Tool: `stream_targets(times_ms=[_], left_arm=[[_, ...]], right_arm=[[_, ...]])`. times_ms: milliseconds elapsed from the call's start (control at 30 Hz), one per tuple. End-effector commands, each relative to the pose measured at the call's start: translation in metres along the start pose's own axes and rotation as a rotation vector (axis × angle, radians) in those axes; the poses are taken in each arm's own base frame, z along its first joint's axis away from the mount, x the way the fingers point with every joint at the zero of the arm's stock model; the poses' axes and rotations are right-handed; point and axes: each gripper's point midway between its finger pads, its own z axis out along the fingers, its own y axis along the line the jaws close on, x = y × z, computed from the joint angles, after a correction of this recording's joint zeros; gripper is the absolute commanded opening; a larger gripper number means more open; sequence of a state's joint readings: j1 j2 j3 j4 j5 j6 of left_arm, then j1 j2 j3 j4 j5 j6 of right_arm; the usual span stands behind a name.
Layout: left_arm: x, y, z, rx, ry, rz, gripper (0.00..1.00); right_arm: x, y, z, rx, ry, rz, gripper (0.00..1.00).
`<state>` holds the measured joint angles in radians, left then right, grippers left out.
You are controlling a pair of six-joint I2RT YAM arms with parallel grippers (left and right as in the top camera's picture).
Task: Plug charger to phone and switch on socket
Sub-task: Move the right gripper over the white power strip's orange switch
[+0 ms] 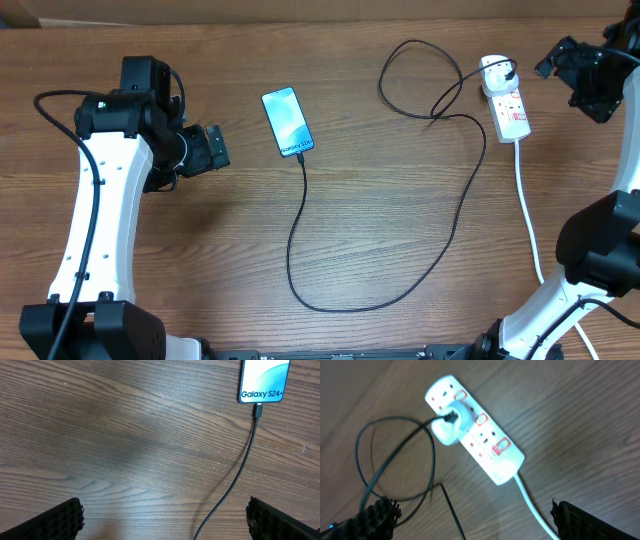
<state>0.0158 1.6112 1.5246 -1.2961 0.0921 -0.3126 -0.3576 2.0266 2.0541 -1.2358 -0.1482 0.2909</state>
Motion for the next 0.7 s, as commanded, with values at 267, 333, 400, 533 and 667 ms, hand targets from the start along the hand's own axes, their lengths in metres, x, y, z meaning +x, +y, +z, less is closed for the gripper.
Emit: stream_targets(times_ms=[267, 333, 400, 533, 667], left_arm=[[0.001, 0.004, 0.002, -0.010, 0.004, -0.018, 1.00], [0.001, 0.004, 0.002, -0.010, 0.004, -0.018, 0.99], [0.001, 0.004, 0.002, -0.010, 0.004, -0.018, 1.00], [0.001, 0.004, 0.002, -0.010, 0.004, -0.018, 1.00], [0.001, 0.004, 0.002, -0.010, 0.004, -0.018, 1.00]], right_arm=[[-0.030, -0.030, 0.021, 0.178, -0.107, 0.032, 1.00], [-0.028, -0.029, 0.031, 0.168, -0.086, 0.051, 1.00], [-0.025, -0.021, 0.039, 0.119, -0.064, 0.053, 1.00], [-0.030, -0.020, 0.047, 0.111, -0.073, 0.052, 1.00], [-0.031, -0.024, 0.061, 0.124, -0.066, 0.053, 1.00]])
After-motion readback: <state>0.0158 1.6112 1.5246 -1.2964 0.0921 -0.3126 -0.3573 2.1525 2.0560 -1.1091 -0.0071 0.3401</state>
